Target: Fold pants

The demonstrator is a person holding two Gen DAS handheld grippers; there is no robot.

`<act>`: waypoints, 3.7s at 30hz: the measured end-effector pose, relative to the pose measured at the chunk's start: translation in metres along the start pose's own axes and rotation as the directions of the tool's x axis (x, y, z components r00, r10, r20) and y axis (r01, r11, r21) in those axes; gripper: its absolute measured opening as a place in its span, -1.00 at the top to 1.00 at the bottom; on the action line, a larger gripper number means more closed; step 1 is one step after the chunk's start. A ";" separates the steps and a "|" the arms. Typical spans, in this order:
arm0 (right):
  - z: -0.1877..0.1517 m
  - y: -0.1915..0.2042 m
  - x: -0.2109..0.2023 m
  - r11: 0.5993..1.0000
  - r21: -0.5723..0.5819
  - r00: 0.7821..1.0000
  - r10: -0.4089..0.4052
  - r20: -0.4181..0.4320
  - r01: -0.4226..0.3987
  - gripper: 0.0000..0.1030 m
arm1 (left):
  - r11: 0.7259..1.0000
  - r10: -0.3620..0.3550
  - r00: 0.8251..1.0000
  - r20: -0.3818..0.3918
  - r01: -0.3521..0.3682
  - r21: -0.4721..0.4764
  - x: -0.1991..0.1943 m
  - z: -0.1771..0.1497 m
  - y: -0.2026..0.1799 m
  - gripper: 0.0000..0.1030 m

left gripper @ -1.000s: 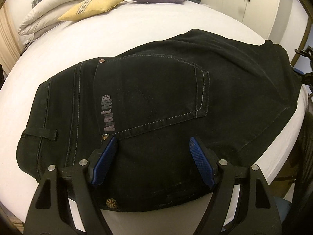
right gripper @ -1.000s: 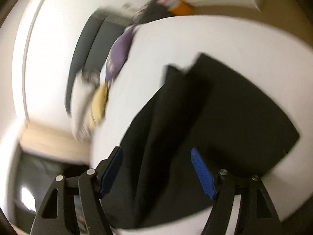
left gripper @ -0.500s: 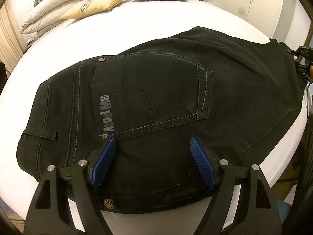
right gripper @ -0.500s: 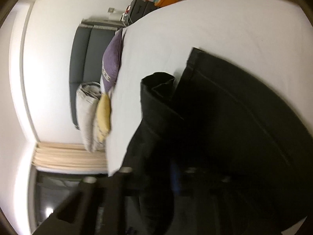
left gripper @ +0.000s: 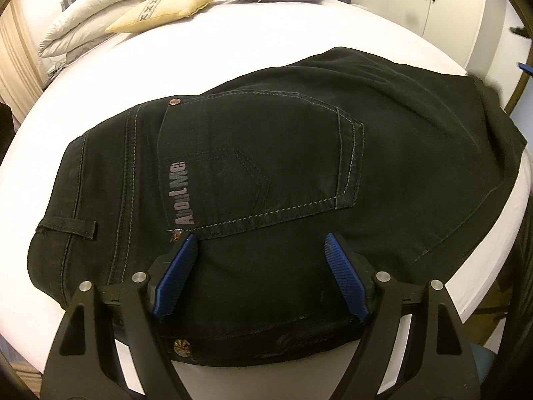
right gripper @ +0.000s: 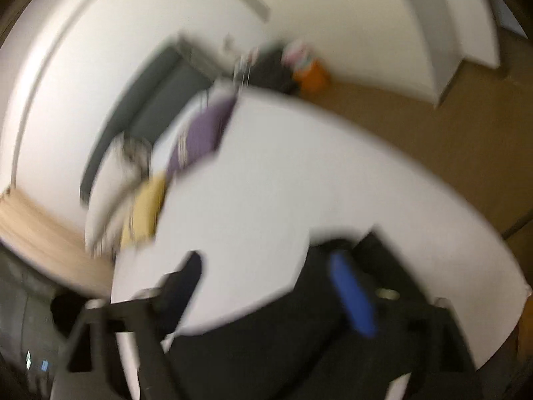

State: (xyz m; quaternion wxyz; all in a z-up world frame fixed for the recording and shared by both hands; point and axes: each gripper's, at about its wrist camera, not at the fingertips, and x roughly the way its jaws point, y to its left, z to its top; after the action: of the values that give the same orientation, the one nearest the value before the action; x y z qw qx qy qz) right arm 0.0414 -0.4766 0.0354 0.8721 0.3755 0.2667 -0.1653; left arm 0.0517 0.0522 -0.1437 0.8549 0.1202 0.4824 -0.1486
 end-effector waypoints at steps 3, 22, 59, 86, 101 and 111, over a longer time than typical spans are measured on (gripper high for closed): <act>-0.008 -0.019 -0.007 1.000 -0.007 1.000 -0.007 -0.018 0.007 -0.68 | 1.000 -0.002 1.000 0.001 0.002 0.001 0.000 0.000 0.001 -0.53; -0.072 -0.106 0.109 0.900 0.429 0.938 0.215 -0.271 -0.083 -0.29 | 1.000 0.003 1.000 0.002 -0.003 -0.005 0.002 0.000 0.001 -0.55; -0.098 -0.156 0.025 0.953 0.286 0.977 -0.037 -0.209 0.097 0.94 | 0.999 0.035 0.999 0.029 -0.034 -0.016 -0.001 -0.003 -0.007 -0.59; -0.083 -0.159 0.008 0.966 0.199 0.963 -0.117 -0.241 0.167 0.63 | 1.000 0.018 0.998 0.068 -0.016 -0.025 -0.011 -0.013 -0.004 -0.63; -0.079 0.030 0.108 0.965 -0.181 0.885 0.089 -0.457 -0.191 0.36 | 0.999 0.023 0.997 0.078 -0.020 -0.036 -0.009 -0.016 -0.004 -0.69; -0.074 -0.041 0.190 0.991 0.070 0.871 0.136 -0.472 -0.117 1.00 | 0.999 0.016 0.996 0.085 -0.013 -0.041 -0.008 -0.016 -0.006 -0.73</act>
State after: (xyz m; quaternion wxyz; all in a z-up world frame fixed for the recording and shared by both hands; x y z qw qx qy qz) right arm 0.1483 -0.4661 -0.1420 0.7814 0.4381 0.4441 -0.0161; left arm 0.0324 0.0535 -0.1454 0.8780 0.1000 0.4473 -0.1378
